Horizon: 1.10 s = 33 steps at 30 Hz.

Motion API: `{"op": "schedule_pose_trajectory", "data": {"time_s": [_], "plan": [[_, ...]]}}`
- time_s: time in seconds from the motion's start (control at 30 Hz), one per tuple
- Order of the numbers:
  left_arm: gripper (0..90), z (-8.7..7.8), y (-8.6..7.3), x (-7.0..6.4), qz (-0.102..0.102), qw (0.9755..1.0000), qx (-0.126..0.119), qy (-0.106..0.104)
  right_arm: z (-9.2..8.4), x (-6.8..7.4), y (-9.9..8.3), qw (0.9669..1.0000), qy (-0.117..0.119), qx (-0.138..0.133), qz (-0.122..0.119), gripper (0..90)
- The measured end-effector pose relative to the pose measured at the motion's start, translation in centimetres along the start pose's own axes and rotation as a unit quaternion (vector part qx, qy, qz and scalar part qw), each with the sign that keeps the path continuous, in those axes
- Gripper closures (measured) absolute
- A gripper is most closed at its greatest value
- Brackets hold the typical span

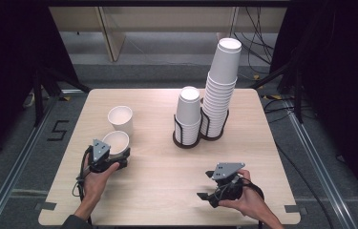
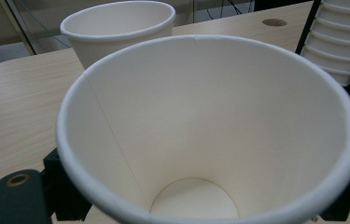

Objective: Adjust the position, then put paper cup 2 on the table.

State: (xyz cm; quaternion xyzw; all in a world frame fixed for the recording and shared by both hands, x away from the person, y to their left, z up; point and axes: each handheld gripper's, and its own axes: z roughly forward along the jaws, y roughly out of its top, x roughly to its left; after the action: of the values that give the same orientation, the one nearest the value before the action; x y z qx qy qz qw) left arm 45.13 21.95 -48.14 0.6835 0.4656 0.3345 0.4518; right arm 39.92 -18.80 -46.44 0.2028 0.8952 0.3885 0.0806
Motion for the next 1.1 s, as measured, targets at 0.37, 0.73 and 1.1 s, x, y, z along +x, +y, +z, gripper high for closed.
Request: {"op": "schedule_pose_trajectory", "data": {"time_s": [0.37,0.73,1.1], "plan": [[13.7,1.0,0.0,0.6,-0.003,1.0000,0.000,0.007,0.3,0.1,-0.1,1.0000,0.004,0.007,0.001,21.2],[13.8,1.8,0.3,0.9,-0.007,0.9999,-0.004,0.012,0.3,0.1,-0.1,1.0000,0.006,0.007,0.002,21.2],[13.6,2.2,0.0,1.0,-0.007,0.9999,0.001,0.013,0.4,0.1,-0.1,0.9999,0.008,0.011,0.001,21.0]]}}
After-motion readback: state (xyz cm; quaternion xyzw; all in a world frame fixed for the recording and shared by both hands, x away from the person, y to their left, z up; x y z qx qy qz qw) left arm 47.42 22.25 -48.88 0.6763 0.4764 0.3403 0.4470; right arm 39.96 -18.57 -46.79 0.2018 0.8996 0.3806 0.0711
